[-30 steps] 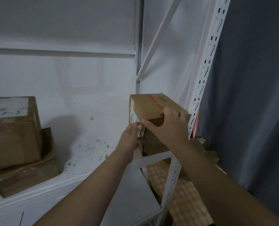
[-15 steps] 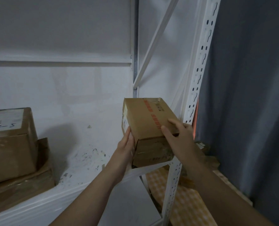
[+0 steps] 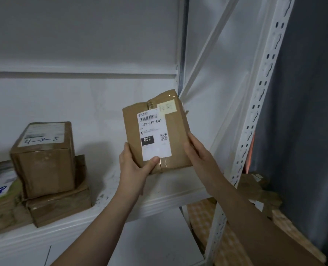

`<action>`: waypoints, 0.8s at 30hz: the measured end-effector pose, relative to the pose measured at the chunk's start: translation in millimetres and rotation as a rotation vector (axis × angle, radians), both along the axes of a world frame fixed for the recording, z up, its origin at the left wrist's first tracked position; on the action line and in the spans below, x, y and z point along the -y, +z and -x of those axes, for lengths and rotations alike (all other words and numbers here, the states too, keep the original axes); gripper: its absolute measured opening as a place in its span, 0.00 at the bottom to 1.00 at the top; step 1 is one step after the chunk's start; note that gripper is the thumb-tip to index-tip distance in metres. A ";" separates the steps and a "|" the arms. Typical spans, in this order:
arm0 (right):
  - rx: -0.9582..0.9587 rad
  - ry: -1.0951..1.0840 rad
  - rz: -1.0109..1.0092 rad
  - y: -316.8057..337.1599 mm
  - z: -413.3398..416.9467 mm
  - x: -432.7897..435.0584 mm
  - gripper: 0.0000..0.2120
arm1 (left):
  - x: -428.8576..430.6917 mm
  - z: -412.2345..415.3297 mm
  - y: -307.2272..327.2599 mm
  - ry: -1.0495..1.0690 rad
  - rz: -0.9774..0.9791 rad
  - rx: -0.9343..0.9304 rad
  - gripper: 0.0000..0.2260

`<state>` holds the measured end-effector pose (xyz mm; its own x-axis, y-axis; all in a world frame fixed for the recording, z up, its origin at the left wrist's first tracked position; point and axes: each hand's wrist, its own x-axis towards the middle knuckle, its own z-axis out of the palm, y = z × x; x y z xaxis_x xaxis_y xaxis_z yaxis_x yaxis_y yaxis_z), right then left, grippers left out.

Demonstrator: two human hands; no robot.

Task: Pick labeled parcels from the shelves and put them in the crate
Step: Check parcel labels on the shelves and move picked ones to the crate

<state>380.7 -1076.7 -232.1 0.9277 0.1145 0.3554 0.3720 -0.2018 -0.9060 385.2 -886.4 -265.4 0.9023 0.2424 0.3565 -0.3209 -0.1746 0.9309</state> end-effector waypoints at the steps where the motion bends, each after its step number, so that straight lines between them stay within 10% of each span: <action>1: 0.020 0.003 0.042 -1.9 -0.2 -0.4 0.32 | -2.0 1.3 -0.5 -0.007 0.032 0.020 0.39; 24: 0.092 -0.065 0.047 -22.1 26.7 -5.1 0.44 | -7.1 30.5 1.8 -0.162 0.058 0.183 0.33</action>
